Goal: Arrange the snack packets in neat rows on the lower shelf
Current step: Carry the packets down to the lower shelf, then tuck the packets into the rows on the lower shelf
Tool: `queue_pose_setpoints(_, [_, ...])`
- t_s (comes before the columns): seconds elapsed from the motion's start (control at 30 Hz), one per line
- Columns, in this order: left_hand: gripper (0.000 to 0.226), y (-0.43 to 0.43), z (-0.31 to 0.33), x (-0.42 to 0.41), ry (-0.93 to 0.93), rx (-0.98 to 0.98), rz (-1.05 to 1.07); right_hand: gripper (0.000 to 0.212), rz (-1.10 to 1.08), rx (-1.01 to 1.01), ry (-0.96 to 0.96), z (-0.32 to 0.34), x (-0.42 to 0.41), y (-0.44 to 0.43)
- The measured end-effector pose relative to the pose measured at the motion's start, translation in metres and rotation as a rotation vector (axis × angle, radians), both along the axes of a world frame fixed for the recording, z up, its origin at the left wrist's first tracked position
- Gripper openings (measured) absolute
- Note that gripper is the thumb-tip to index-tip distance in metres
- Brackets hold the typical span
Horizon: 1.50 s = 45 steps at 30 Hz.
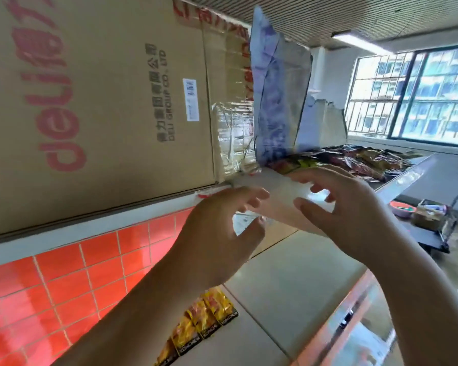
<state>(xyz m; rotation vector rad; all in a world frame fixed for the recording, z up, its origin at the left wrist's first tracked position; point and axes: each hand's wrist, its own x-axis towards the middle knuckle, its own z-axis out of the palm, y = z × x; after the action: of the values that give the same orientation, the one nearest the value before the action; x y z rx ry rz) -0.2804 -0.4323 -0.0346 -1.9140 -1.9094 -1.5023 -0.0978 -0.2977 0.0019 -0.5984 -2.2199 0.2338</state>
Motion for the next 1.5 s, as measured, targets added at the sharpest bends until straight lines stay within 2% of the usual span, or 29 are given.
queue_pose_setpoints(0.23, [0.040, 0.145, 0.021, 0.034, 0.016, -0.161, 0.055, 0.031, -0.076, -0.006, -0.020, 0.014, 0.033, 0.182])
queue_pose_setpoints(0.4, [0.033, 0.231, 0.034, 0.030, 0.087, -0.356, 0.195, 0.038, -0.118, 0.016, -0.259, 0.027, 0.016, 0.263])
queue_pose_setpoints(0.53, [0.042, 0.273, 0.038, 0.017, 0.203, -0.367, 0.332, 0.054, -0.108, 0.041, -0.384, 0.026, -0.006, 0.288])
queue_pose_setpoints(0.67, [0.052, 0.301, 0.038, 0.007, 0.422, -0.391, 0.499, 0.062, -0.083, 0.045, -0.422, 0.021, -0.010, 0.298])
queue_pose_setpoints(0.8, [0.044, 0.308, 0.031, 0.003, 0.449, -0.357, 0.523, 0.057, -0.047, 0.040, -0.406, 0.018, -0.008, 0.297])
queue_pose_setpoints(0.93, [0.057, 0.316, 0.035, 0.003, 0.711, -0.334, 0.505, 0.049, -0.020, 0.005, -0.380, 0.017, -0.005, 0.299])
queue_pose_setpoints(1.0, [0.055, 0.325, 0.040, 0.007, 0.844, -0.317, 0.499, 0.050, -0.010, 0.006, -0.362, 0.016, -0.004, 0.299])
queue_pose_setpoints(1.1, [0.037, 0.336, 0.043, 0.017, 0.974, -0.244, 0.456, 0.050, 0.021, -0.005, -0.331, 0.014, -0.001, 0.300])
queue_pose_setpoints(1.17, [0.020, 0.339, 0.042, 0.018, 1.035, -0.190, 0.431, 0.040, 0.040, 0.008, -0.300, 0.013, 0.000, 0.300])
queue_pose_setpoints(1.27, [0.018, 0.338, 0.039, 0.017, 1.064, -0.124, 0.461, 0.014, 0.048, 0.033, -0.260, 0.012, 0.001, 0.299])
queue_pose_setpoints(1.3, [0.016, 0.337, 0.039, 0.017, 1.060, -0.100, 0.469, 0.011, 0.049, 0.035, -0.237, 0.013, 0.001, 0.299])
queue_pose_setpoints(1.37, [0.009, 0.333, 0.044, 0.020, 0.995, -0.027, 0.463, 0.014, 0.065, 0.062, -0.137, 0.013, 0.002, 0.300])
queue_pose_setpoints(1.43, [0.009, 0.324, 0.053, 0.024, 0.867, 0.047, 0.480, 0.014, 0.108, 0.113, 0.107, 0.013, 0.005, 0.300])
queue_pose_setpoints(1.5, [0.010, 0.309, 0.065, 0.030, 0.630, 0.084, 0.508, 0.011, 0.159, 0.030, 0.355, 0.017, 0.010, 0.296])
